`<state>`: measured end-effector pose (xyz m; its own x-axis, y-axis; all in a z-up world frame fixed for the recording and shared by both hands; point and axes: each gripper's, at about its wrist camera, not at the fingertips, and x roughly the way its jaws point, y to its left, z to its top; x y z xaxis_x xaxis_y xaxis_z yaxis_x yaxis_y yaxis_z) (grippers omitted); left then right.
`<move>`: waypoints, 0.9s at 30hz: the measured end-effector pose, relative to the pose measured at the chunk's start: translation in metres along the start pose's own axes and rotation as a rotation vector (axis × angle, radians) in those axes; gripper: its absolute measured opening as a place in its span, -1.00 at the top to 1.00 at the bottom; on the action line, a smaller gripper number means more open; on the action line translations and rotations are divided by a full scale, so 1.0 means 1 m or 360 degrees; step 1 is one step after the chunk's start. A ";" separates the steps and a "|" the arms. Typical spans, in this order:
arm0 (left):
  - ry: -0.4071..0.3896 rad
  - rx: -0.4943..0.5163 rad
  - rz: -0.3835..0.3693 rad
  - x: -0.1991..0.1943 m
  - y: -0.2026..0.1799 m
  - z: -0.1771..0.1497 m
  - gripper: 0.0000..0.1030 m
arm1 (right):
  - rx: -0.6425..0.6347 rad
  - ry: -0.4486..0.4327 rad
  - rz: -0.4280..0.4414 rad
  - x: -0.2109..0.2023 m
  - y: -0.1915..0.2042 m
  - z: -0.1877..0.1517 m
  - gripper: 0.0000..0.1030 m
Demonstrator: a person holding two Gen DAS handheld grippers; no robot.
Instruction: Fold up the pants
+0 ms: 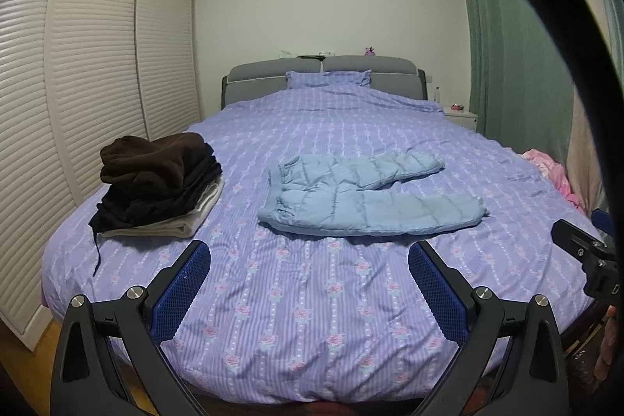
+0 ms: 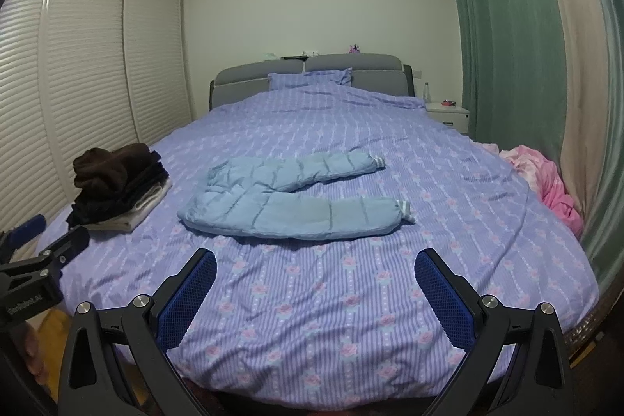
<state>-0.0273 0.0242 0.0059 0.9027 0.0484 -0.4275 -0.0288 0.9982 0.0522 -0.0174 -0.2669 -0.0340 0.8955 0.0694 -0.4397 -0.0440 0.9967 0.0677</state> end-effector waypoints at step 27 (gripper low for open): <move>0.0300 -0.0084 0.0029 0.263 0.019 0.018 -1.00 | 0.0270 0.0211 -0.0264 0.245 -0.044 0.007 -1.00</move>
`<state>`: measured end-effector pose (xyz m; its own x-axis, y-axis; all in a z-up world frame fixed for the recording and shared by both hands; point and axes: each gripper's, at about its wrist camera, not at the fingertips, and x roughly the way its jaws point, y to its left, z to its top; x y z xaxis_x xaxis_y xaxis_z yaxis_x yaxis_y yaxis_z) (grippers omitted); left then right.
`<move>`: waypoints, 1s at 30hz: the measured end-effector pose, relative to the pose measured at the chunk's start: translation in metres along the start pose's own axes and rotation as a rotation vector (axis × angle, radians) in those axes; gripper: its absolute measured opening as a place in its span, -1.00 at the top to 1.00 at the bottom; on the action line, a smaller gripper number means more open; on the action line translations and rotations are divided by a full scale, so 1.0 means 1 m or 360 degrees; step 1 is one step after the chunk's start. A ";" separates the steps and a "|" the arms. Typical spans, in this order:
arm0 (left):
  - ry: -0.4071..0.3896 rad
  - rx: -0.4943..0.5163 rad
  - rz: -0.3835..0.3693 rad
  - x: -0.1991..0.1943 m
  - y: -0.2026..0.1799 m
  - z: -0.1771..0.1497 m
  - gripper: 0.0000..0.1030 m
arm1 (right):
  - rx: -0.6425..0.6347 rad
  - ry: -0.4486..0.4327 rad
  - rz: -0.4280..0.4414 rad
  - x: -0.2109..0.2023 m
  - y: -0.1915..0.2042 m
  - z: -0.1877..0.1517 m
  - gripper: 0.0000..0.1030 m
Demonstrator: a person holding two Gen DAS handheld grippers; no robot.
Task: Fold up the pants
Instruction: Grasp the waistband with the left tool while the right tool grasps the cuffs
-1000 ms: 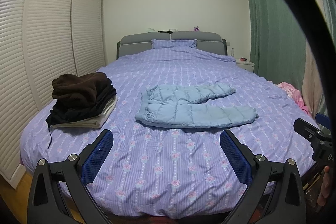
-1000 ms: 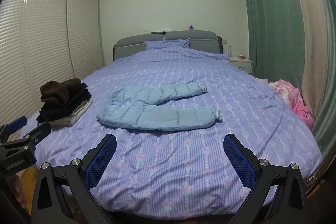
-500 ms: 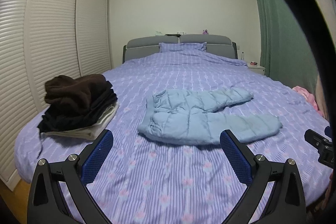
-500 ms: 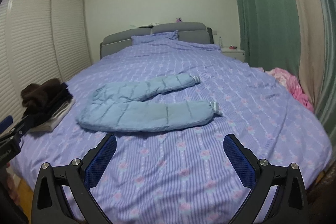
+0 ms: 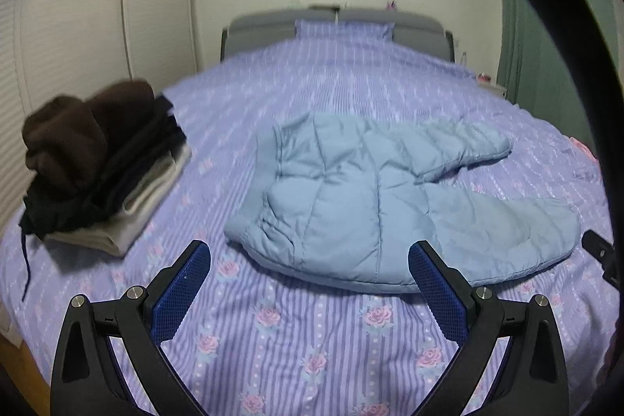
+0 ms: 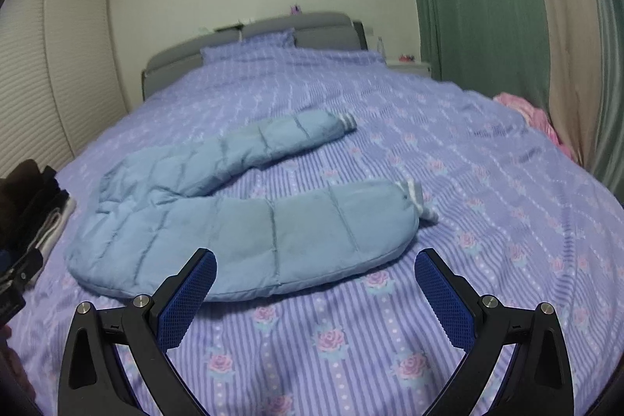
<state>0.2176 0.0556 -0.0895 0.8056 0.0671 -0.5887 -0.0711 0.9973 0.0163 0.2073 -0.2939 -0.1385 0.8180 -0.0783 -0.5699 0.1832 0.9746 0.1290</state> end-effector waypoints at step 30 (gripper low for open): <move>0.0857 -0.0498 -0.0206 0.129 -0.011 0.016 0.28 | 0.0326 0.0703 -0.0024 0.118 -0.045 0.032 0.44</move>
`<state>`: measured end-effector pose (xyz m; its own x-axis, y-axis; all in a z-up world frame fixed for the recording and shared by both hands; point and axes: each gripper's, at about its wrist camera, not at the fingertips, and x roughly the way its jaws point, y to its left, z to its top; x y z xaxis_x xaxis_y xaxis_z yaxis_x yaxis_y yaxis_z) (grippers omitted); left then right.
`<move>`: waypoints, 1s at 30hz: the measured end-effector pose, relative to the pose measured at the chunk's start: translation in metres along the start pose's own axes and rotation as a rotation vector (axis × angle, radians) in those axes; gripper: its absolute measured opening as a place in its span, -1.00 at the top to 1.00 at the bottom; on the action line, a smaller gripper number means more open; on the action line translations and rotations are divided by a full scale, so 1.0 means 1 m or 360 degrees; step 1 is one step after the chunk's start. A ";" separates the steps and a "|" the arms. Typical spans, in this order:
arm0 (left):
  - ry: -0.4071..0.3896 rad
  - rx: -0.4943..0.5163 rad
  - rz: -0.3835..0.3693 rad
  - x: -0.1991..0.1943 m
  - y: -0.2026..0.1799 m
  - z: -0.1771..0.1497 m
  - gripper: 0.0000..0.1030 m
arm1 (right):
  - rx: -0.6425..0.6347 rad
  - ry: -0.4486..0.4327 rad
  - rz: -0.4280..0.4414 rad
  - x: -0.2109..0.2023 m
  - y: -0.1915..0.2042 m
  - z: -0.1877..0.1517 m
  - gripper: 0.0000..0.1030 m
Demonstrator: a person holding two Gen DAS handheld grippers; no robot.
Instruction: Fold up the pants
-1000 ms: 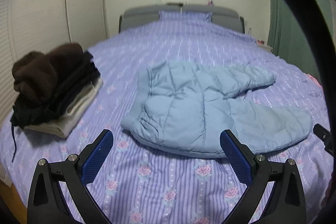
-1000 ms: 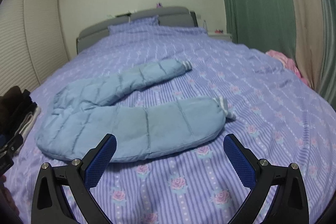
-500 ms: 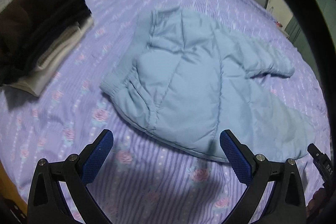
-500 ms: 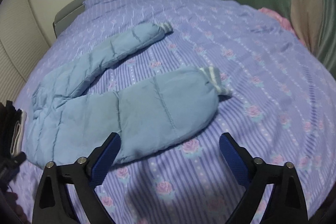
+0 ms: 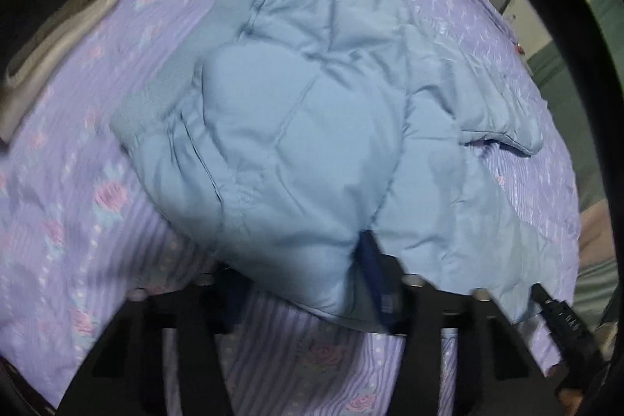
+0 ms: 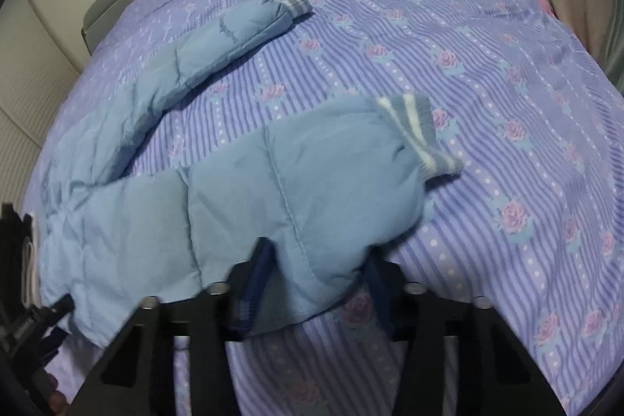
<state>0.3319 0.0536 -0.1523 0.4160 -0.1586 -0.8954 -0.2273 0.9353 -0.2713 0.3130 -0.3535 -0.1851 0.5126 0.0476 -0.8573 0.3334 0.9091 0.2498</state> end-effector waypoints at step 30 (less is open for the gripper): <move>-0.0130 0.0086 0.0190 -0.019 -0.056 0.205 0.61 | -0.0138 -0.0285 0.0019 -0.013 0.105 0.214 0.82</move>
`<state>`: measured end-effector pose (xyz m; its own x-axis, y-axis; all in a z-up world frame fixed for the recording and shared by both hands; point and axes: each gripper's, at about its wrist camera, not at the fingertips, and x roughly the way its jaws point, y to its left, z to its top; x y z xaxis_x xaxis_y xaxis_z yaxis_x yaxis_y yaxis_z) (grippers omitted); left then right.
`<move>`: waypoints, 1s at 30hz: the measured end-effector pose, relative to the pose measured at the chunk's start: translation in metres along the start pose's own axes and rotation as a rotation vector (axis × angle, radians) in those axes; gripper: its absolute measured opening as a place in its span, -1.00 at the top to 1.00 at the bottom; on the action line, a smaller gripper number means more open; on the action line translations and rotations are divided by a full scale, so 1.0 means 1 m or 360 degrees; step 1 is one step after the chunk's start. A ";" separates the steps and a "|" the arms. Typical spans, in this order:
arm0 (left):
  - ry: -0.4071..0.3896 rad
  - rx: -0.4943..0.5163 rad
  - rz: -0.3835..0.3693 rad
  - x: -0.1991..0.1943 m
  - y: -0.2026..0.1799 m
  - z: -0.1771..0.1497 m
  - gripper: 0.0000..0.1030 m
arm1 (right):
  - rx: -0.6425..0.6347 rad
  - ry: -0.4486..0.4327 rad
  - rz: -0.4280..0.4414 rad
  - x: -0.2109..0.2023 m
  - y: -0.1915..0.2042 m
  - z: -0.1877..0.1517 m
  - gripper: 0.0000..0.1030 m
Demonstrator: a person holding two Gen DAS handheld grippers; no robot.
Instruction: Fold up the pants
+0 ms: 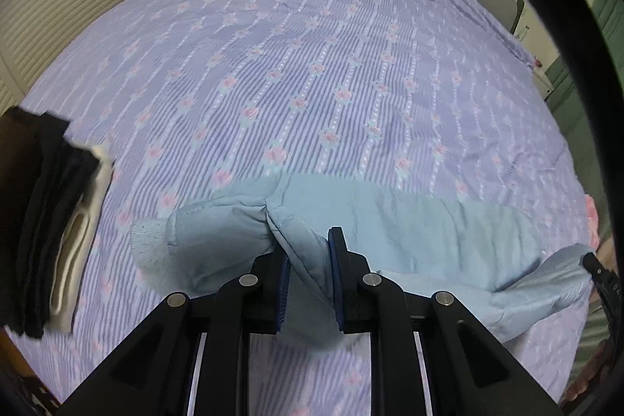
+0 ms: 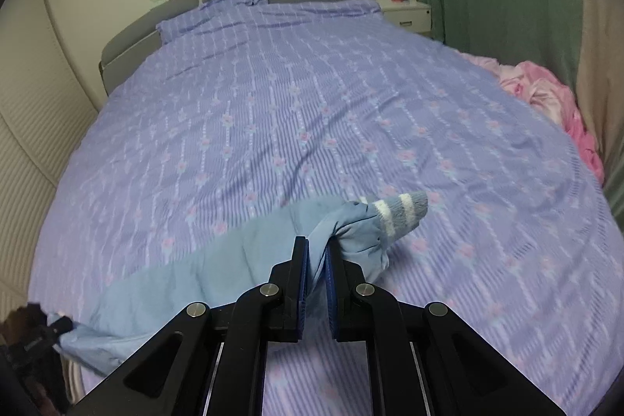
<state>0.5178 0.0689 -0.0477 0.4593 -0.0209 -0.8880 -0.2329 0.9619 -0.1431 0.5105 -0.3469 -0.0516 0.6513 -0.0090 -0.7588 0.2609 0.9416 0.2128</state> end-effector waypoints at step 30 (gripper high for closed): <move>0.0093 0.1153 -0.0455 0.049 -0.108 0.030 -0.89 | -0.0334 -0.0085 -0.0192 0.017 0.003 -0.010 -0.43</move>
<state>0.5911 -0.0281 -0.0625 0.3665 -0.2898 -0.8841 0.5149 0.8547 -0.0667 0.5147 -0.3412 -0.0703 0.6626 -0.1385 -0.7360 0.1890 0.9819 -0.0145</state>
